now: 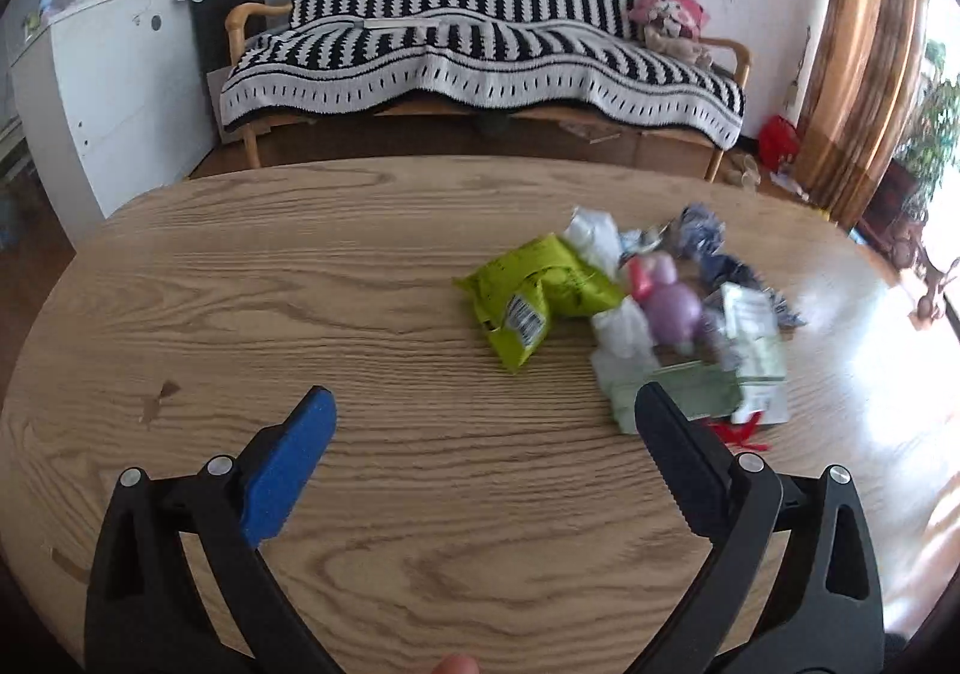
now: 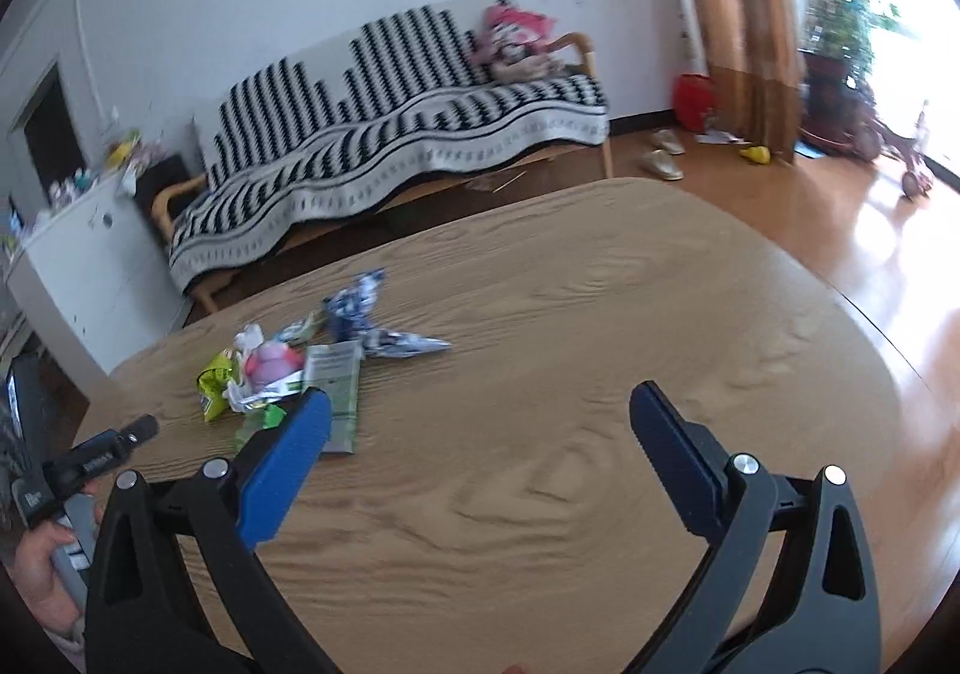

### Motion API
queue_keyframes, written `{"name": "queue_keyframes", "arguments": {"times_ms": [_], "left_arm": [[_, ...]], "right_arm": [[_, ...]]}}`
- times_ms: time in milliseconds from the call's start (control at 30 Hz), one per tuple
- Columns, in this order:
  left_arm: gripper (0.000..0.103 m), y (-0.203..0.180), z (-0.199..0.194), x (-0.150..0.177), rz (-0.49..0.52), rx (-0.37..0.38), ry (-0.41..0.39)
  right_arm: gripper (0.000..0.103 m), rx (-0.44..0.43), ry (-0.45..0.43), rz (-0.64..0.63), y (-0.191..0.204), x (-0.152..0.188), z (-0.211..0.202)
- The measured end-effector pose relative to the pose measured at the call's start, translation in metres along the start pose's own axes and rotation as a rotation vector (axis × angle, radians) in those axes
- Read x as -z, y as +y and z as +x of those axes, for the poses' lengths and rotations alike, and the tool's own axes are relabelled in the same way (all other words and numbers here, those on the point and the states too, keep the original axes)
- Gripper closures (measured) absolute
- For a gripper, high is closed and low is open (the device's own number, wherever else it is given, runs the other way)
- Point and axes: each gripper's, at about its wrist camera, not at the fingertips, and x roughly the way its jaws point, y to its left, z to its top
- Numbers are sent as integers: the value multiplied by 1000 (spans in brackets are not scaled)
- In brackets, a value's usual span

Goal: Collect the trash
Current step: 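Return both grippers to the remaining trash on the table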

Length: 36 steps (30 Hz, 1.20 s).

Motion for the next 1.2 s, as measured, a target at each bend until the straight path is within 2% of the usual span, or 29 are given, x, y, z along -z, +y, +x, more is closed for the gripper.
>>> {"name": "queue_keyframes", "arguments": {"times_ms": [100, 167, 333, 533, 633, 733, 900, 1033, 1200], "left_arm": [[6, 3, 22, -2, 32, -37, 19], [6, 6, 38, -6, 51, -46, 40], [6, 6, 59, -23, 92, -21, 29], [6, -12, 78, -23, 228, -19, 46], [6, -9, 86, -24, 219, -21, 58], [6, -7, 94, -29, 194, -17, 67], [6, -9, 99, -34, 196, -25, 61], [6, -12, 105, -29, 218, -18, 85], [6, -8, 111, -29, 196, 27, 114]], "right_arm": [[7, -13, 37, -18, 28, -4, 40], [7, -37, 110, -31, 51, -2, 79], [7, -71, 246, -101, 85, 18, 136], [7, -34, 256, -140, 102, 16, 158], [7, -3, 300, -143, 102, 18, 174], [7, -14, 340, -132, 101, 23, 185], [7, 12, 334, -154, 107, 25, 188], [7, 54, 323, -207, 107, 32, 189], [7, 61, 305, -251, 99, 35, 187]]}}
